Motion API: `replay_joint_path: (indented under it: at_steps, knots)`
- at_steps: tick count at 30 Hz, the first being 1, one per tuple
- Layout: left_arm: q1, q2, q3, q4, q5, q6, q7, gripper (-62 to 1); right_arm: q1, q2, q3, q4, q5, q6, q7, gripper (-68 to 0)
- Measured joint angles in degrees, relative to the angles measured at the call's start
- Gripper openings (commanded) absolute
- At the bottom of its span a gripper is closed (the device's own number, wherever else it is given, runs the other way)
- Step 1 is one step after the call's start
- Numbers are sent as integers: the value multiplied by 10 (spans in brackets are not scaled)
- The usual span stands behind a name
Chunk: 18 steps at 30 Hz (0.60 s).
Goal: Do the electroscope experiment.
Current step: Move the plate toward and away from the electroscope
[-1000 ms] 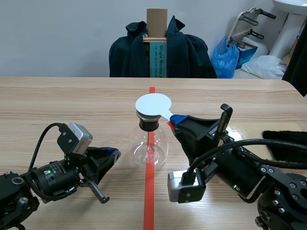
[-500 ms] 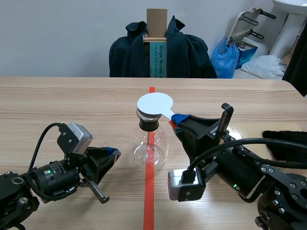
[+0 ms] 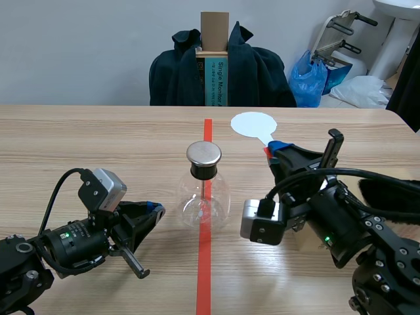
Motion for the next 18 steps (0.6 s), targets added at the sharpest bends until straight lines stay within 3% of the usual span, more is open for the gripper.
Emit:
replay_joint_path:
  at_steps: [7,18]
  knots:
    - [0,0,0,0,0,0,0,-579,0,0,0,0,1,0,-2,-669]
    - [0,0,0,0,0,0,0,-579,0,0,0,0,1,0,115,-669]
